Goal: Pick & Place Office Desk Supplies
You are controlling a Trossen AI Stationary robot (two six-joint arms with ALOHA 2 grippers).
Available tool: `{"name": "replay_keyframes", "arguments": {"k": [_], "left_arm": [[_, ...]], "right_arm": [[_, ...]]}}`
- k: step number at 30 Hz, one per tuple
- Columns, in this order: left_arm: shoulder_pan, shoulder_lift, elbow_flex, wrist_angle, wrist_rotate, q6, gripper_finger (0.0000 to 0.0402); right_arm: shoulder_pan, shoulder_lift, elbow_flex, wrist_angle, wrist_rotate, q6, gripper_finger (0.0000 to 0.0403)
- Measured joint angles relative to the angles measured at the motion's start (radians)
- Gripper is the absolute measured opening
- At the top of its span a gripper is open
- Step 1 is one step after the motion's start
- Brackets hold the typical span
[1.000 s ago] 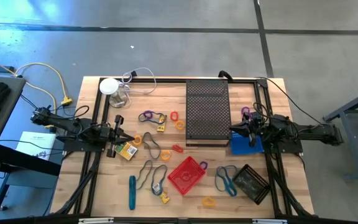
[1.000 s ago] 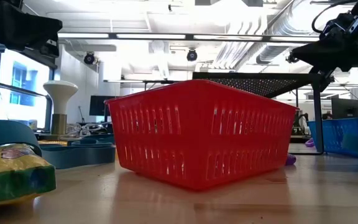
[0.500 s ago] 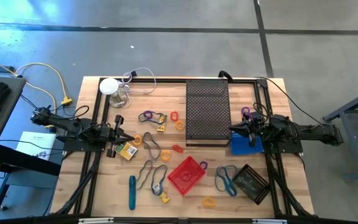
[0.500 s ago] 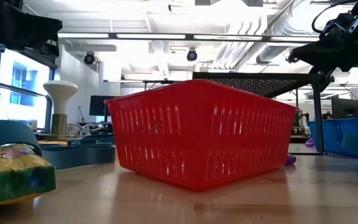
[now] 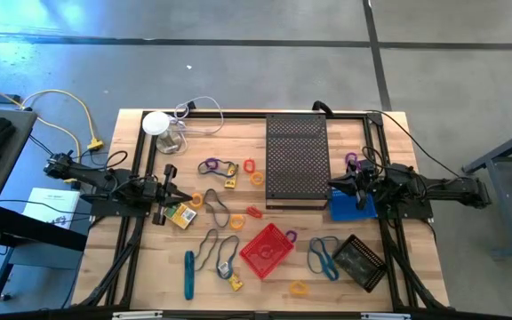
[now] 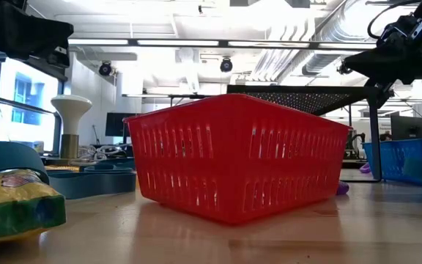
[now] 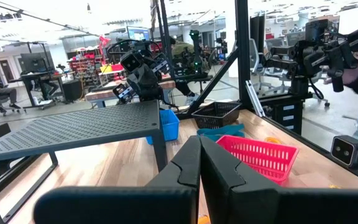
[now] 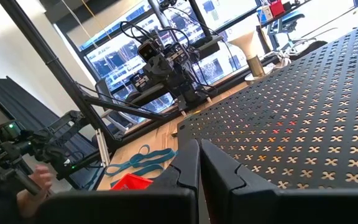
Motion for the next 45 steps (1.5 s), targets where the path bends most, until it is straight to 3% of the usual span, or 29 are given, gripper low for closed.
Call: {"name": "replay_keyframes", "arguments": {"k": [10,14,23,26,29,31,37,41,45], "left_arm": [[0.000,0.000,0.000,0.036,0.000,-0.011,0.0000],[0.000,0.000,0.000,0.039,0.000,-0.030,0.0000],[0.001,0.000,0.000,0.045,-0.028,0.104,0.0000],[-0.001,0.000,0.000,0.045,-0.021,0.038,0.0000],[0.002,0.000,0.000,0.049,-0.027,0.040,0.0000],[0.002,0.000,0.000,0.049,-0.031,0.057,0.0000],[-0.003,0.000,0.000,0.049,-0.016,0.041,0.0000],[-0.001,0.000,0.000,0.050,-0.017,0.096,0.0000],[0.000,0.001,0.000,0.055,-0.017,0.133,0.0000]], "right_arm": [[0.000,0.000,0.000,0.001,0.000,0.000,0.0002],[0.000,0.000,0.000,0.005,0.065,0.000,0.0002],[0.002,0.000,0.000,0.056,0.075,-0.001,0.0002],[0.002,-0.001,0.007,0.157,0.069,-0.117,0.0002],[0.006,0.002,0.068,0.185,-0.050,-0.338,0.0002],[0.018,0.016,0.125,0.185,-0.068,-0.442,0.0002],[0.057,0.169,0.372,-0.197,0.233,-0.442,0.0002],[0.077,0.375,0.533,-0.505,0.494,-0.255,0.0004],[0.060,0.583,0.653,-0.832,0.668,-0.041,0.0027]]}}
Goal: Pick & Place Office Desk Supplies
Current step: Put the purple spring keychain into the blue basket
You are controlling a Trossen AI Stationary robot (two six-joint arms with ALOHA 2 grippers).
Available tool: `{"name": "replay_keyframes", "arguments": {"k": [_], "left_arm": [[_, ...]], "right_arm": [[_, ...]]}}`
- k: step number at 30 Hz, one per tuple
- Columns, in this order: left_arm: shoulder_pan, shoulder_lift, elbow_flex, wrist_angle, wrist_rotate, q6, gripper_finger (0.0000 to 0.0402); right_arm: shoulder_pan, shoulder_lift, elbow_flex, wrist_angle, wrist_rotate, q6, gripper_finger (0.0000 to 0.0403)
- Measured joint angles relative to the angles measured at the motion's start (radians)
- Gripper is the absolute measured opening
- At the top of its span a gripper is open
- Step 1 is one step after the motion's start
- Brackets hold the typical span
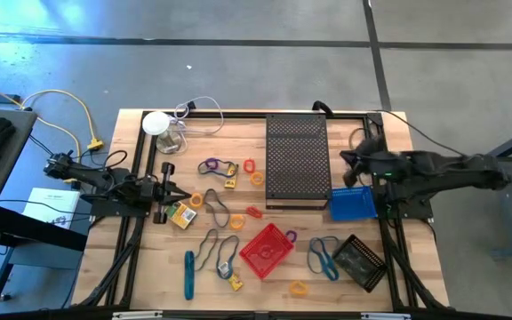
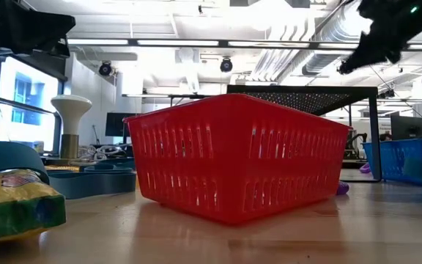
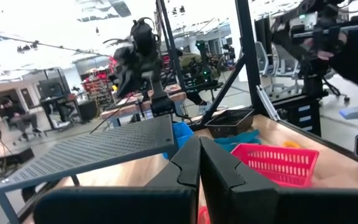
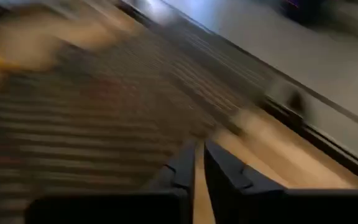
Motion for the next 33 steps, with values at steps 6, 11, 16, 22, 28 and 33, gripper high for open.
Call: {"name": "replay_keyframes", "arguments": {"k": [6,11,16,22,28,33], "left_arm": [[0.000,0.000,0.000,0.009,-0.022,0.055,0.0001],[0.000,0.000,0.000,0.039,-0.049,0.097,0.0018],[0.000,0.000,0.000,0.050,-0.129,0.105,0.0058],[0.000,0.000,0.000,0.061,-0.140,0.104,0.0104],[0.000,0.000,0.000,0.061,-0.140,0.103,0.0120],[0.000,0.000,0.000,0.061,-0.140,0.101,0.0120]], "right_arm": [[-0.129,0.206,0.149,-0.312,0.028,0.302,0.0124],[-0.334,0.289,0.178,-0.363,-0.124,0.335,0.0205],[-0.542,0.360,0.176,-0.360,-0.199,0.303,0.0238],[-0.672,0.462,0.176,-0.321,-0.297,0.309,0.0234],[-0.758,0.616,0.176,-0.281,-0.326,0.293,0.0230],[-0.818,0.738,0.176,-0.256,-0.340,0.278,0.0230]]}}
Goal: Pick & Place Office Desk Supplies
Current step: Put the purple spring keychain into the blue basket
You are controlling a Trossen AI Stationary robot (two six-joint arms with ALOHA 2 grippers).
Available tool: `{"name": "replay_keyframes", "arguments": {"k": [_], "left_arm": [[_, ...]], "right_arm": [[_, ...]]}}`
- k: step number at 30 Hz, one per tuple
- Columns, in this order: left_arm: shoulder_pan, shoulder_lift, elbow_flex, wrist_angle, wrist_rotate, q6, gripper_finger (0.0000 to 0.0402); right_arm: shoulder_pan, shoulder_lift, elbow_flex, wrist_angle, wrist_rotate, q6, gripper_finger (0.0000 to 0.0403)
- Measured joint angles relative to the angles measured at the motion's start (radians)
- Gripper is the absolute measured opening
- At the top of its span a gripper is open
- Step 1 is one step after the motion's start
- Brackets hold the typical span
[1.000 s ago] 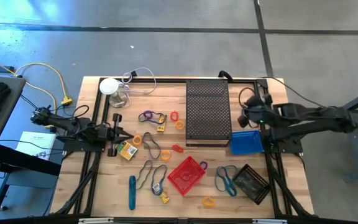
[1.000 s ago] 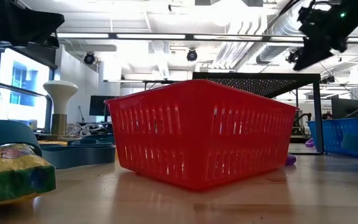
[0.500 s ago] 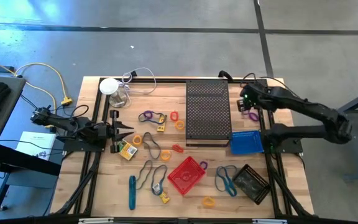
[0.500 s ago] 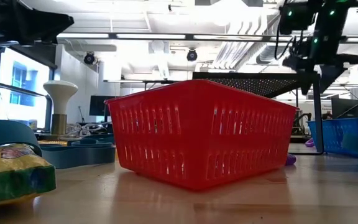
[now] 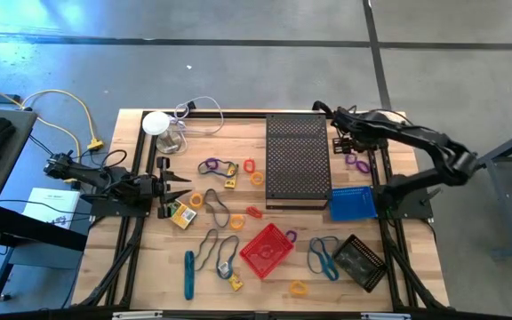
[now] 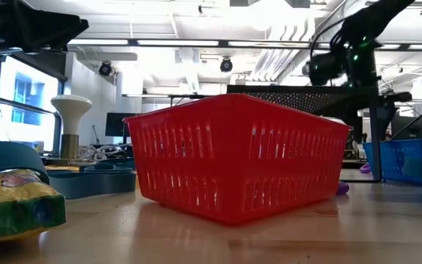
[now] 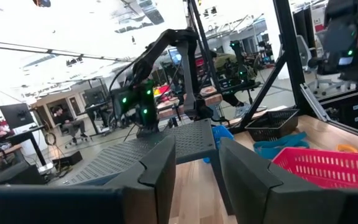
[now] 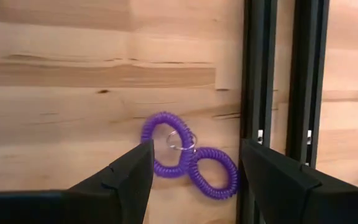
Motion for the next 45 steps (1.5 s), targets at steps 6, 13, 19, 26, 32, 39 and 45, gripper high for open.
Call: {"name": "replay_keyframes", "arguments": {"k": [6,13,19,26,32,39,45], "left_arm": [[0.000,0.000,0.000,0.000,0.000,0.000,0.0120],[0.000,0.000,0.000,0.000,0.001,0.000,0.0120],[0.000,0.000,0.000,0.000,0.001,0.000,0.0120],[0.000,0.000,0.000,0.000,0.001,0.000,0.0120],[0.000,0.000,0.000,0.000,0.001,0.001,0.0120],[0.000,0.000,0.000,0.000,0.001,0.007,0.0120],[0.000,0.000,0.000,0.000,0.001,0.050,0.0120]], "right_arm": [[-0.059,0.104,-0.021,0.084,-0.040,-0.053,0.0230],[-0.066,0.178,-0.058,0.157,-0.070,-0.073,0.0230],[-0.066,0.193,-0.066,0.165,-0.056,-0.073,0.0212],[-0.067,0.193,-0.066,0.163,-0.057,-0.082,0.0130],[-0.067,0.193,-0.066,0.151,-0.057,-0.101,0.0028],[-0.051,0.182,-0.066,0.096,-0.036,-0.182,0.0016],[0.035,0.058,-0.058,0.055,0.016,-0.215,0.0009]]}}
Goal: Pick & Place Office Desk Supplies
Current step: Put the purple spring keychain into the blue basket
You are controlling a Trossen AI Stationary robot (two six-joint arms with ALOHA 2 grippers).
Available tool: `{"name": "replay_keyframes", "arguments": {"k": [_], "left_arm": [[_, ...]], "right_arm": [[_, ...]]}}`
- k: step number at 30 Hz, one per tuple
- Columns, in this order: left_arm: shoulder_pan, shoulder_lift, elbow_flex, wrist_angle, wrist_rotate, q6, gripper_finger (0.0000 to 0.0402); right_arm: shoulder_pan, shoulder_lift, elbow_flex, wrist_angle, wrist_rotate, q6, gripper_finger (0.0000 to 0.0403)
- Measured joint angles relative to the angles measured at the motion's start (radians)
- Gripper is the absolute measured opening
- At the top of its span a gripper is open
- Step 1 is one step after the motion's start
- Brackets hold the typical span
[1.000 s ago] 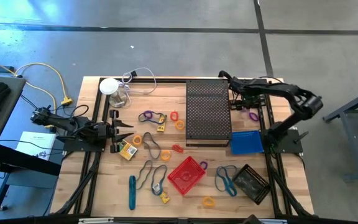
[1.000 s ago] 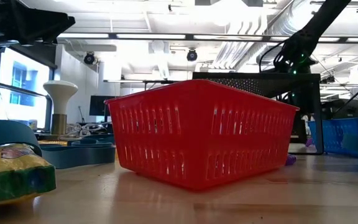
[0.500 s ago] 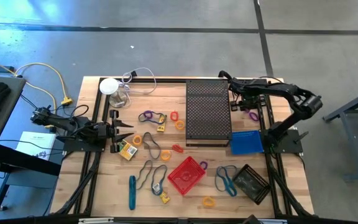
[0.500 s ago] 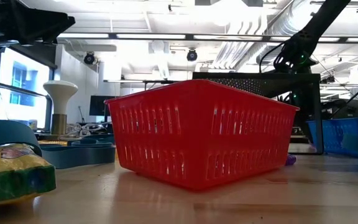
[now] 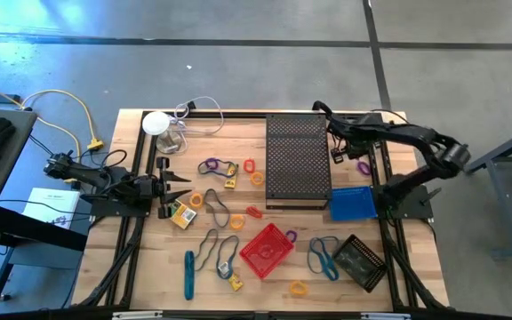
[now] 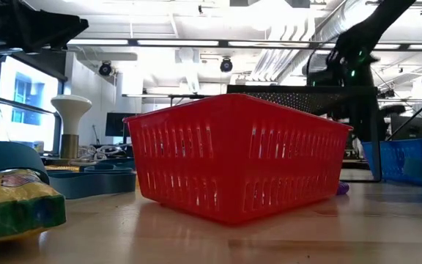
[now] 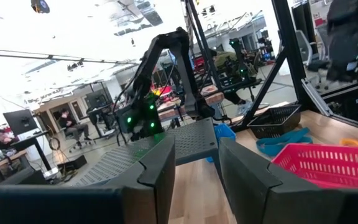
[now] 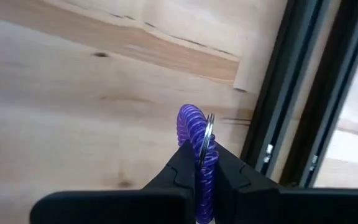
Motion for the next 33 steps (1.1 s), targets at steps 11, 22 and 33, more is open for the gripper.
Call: {"name": "replay_keyframes", "arguments": {"k": [11,22,33], "left_arm": [[0.000,0.000,0.000,0.000,0.000,0.028,0.0120],[0.000,0.000,0.000,0.000,0.000,-0.047,0.0120],[0.000,0.000,0.000,0.000,0.000,-0.040,0.0120]], "right_arm": [[0.352,-0.353,0.023,-0.310,-0.107,0.304,0.0010],[0.895,-0.387,0.022,-0.314,-0.175,0.820,0.0010],[1.117,-0.242,-0.068,-0.201,-0.102,1.026,0.0016]]}}
